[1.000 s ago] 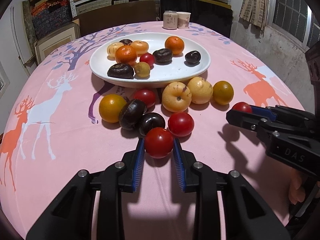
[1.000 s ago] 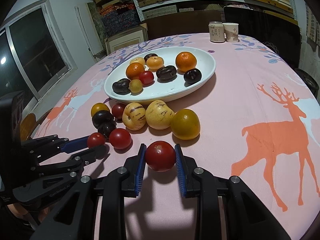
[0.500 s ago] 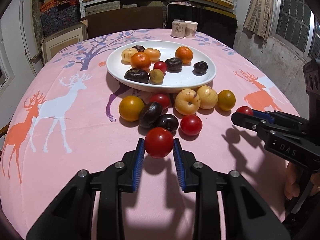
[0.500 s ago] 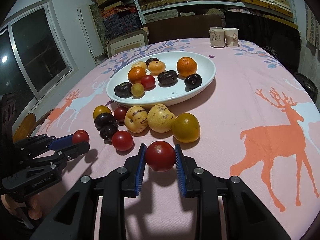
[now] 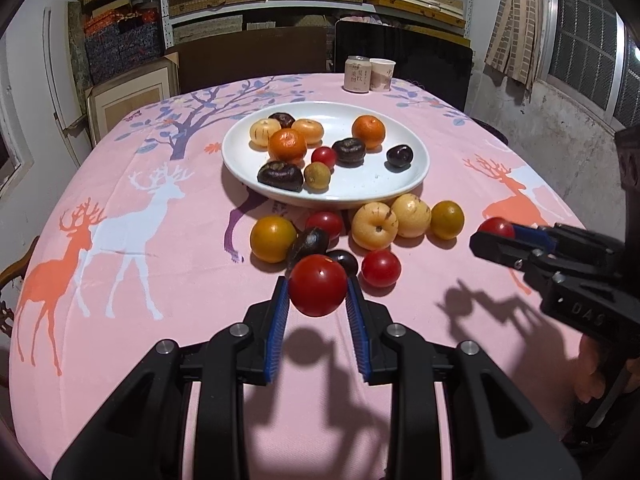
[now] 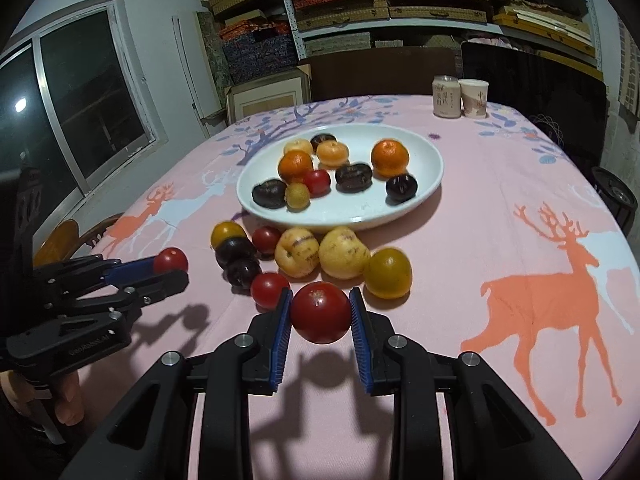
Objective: Organize fruits
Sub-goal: 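Carry both tomatoes over the white plate and release them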
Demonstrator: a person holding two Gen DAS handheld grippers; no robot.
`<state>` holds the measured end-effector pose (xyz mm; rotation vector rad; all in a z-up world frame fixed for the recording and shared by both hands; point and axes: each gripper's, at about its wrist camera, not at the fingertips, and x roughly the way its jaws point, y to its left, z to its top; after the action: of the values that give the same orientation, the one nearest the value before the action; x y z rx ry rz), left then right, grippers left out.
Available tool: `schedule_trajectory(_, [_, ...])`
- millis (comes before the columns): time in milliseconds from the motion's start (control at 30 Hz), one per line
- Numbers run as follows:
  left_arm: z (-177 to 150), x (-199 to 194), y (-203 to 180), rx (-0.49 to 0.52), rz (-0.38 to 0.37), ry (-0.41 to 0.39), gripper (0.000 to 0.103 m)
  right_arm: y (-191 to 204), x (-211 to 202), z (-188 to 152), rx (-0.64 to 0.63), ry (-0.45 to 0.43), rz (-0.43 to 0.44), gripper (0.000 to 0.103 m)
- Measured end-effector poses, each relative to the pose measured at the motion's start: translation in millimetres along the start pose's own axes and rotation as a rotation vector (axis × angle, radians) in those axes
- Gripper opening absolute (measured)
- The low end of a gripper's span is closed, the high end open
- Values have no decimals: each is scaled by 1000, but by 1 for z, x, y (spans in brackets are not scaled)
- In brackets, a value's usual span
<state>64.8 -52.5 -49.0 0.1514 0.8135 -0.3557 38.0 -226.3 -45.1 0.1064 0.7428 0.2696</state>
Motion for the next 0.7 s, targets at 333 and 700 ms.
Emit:
schedule_trajectory(333, [65,15,-21,54,-53,-30,28,-20,-1,90,-21,-40,-15,29])
schedule_trajectory(700, [107,111,-34,61,-66,59,28,-54,101,132,16,84,-63,29])
